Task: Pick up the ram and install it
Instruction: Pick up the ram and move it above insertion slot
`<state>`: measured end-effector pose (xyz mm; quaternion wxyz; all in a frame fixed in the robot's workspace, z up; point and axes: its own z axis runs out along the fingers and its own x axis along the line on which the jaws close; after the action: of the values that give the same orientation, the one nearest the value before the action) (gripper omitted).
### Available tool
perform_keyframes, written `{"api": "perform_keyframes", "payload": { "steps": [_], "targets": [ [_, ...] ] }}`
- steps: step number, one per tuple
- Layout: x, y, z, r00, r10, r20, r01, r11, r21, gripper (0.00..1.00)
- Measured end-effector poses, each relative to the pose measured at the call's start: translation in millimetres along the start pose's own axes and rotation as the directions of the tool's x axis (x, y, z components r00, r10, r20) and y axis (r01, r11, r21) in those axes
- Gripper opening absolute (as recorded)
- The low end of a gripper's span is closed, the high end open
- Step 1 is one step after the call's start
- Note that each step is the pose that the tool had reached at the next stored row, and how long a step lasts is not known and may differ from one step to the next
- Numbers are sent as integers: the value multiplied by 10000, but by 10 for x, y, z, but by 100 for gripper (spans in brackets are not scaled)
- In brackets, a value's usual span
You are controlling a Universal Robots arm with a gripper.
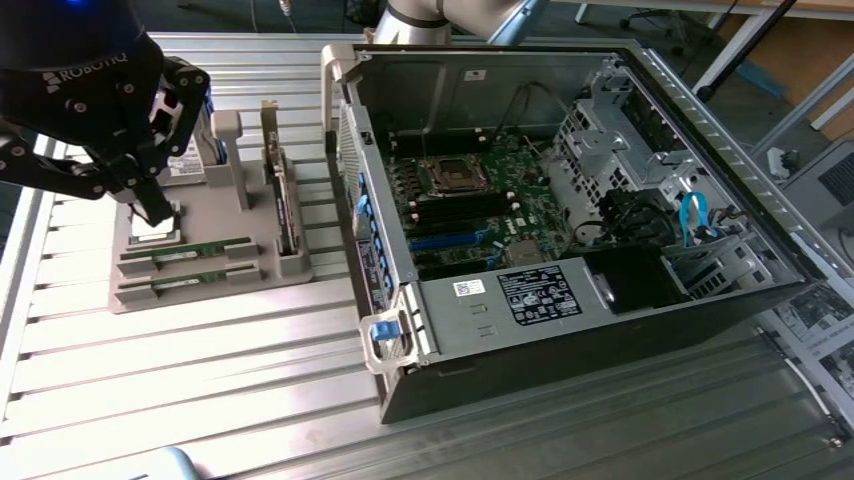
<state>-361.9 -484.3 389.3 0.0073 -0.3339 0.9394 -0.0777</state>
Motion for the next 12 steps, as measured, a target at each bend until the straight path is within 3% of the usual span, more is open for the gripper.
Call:
{"api": "perform_keyframes", "payload": {
  "steps": [12],
  "targets": [
    [0, 0, 2, 9991, -429, -24, 430, 9990, 122, 11]
  ]
}}
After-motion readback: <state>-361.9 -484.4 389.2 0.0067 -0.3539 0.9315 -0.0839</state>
